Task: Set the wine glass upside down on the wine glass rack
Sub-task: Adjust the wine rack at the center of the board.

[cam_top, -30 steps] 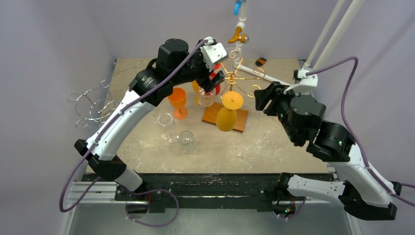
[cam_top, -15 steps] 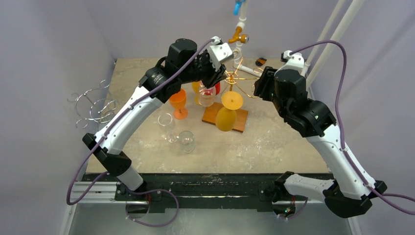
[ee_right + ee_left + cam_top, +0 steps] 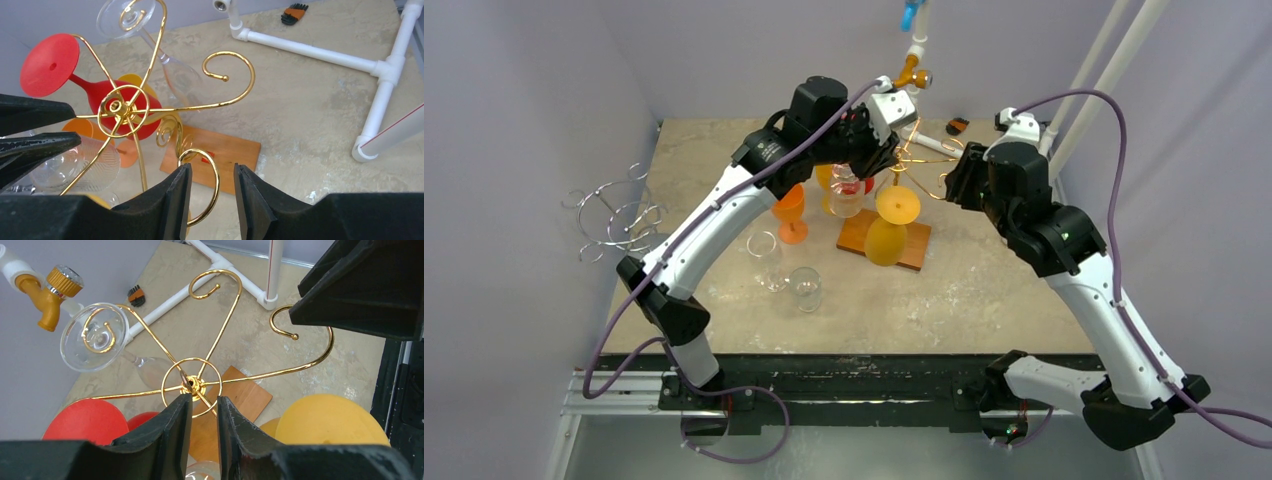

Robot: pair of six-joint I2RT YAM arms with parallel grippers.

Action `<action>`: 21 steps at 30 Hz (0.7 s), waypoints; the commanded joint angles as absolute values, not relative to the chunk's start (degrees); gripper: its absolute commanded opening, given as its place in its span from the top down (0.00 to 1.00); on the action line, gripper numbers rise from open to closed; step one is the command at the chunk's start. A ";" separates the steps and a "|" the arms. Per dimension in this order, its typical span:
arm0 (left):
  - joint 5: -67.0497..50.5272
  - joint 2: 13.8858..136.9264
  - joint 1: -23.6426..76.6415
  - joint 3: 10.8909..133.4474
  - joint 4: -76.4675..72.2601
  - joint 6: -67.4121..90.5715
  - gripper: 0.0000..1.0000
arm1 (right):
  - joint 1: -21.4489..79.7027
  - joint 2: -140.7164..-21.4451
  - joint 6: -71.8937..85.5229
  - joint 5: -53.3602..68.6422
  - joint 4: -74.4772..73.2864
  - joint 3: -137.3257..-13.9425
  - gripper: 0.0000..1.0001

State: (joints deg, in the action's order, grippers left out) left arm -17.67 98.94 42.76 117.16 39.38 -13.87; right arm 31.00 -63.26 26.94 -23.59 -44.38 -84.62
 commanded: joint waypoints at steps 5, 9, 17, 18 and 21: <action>-17.84 100.47 42.49 120.51 39.70 -13.34 0.69 | 30.19 -62.40 26.02 -21.36 -41.33 -82.02 0.58; -16.55 101.22 42.54 119.96 39.61 -14.07 0.71 | 30.06 -61.52 25.61 -22.23 -40.67 -80.42 0.60; -15.90 102.28 42.49 119.96 38.80 -14.90 0.76 | 29.72 -60.84 24.63 -21.83 -37.95 -78.34 0.76; -15.72 102.42 42.51 119.96 38.82 -15.06 0.76 | 29.74 -60.79 24.55 -21.28 -37.52 -78.00 0.81; -14.71 102.65 42.54 119.85 38.65 -15.49 0.77 | 29.78 -60.05 24.65 -19.64 -36.27 -76.76 0.93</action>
